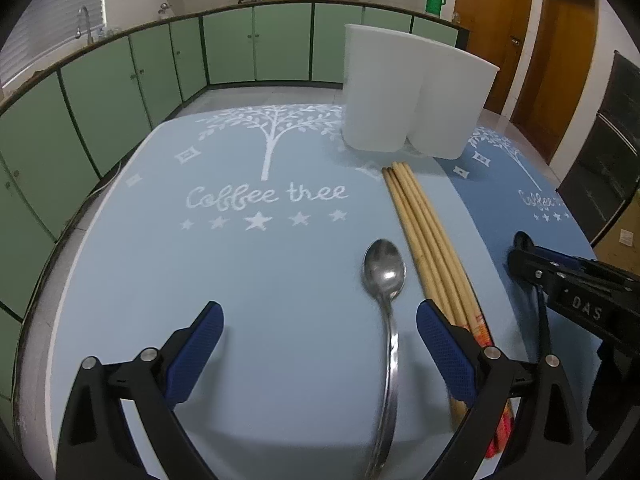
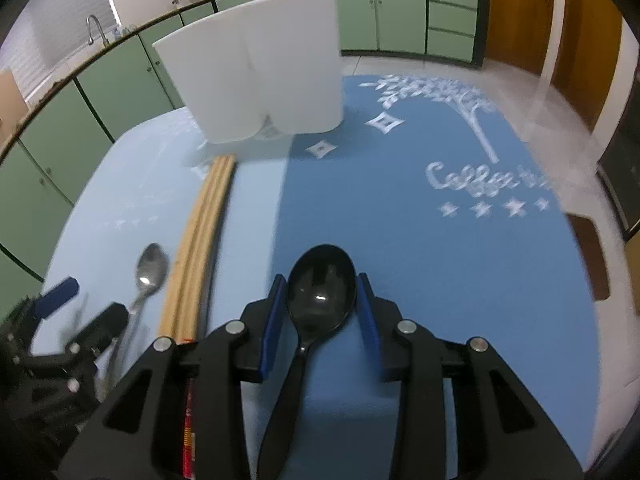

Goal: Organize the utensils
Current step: 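Lift the black spoon with the right gripper while the left gripper grasps the silver spoon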

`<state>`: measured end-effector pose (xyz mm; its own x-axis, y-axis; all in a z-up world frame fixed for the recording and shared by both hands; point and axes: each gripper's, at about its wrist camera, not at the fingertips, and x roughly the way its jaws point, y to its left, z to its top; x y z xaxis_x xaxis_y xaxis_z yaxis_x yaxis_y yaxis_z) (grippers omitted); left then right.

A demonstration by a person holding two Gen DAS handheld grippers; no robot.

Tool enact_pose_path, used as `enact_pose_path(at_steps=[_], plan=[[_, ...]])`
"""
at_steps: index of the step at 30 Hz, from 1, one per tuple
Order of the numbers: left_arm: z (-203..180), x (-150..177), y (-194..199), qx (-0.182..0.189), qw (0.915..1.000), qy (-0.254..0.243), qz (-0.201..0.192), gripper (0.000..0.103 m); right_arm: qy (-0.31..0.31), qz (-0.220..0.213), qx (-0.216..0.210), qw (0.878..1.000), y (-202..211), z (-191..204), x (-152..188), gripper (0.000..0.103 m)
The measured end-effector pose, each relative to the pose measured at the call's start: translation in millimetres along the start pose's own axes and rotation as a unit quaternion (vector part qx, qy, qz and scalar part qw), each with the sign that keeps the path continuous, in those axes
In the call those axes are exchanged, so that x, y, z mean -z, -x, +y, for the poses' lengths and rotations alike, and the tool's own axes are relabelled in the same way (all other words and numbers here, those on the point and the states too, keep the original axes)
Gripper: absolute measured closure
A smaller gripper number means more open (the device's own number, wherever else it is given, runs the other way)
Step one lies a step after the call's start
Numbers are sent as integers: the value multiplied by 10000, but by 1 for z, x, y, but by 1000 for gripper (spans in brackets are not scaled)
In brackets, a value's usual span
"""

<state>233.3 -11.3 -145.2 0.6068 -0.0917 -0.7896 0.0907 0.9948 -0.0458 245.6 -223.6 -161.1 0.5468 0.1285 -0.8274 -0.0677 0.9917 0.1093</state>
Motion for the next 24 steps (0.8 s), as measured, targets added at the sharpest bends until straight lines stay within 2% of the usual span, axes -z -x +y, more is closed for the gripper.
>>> enact_pose_path(at_steps=[8, 15, 24], plan=[[-13, -15, -23, -185, 9997, 10, 148, 8, 380, -26, -25, 9993, 0, -11, -4, 69], [-13, -19, -33, -388, 9990, 10, 200, 8, 261, -4, -183, 9995, -1, -17, -4, 69], [-17, -23, -39, -410, 9988, -40, 258, 8, 290, 30, -209, 9994, -2, -18, -5, 69]])
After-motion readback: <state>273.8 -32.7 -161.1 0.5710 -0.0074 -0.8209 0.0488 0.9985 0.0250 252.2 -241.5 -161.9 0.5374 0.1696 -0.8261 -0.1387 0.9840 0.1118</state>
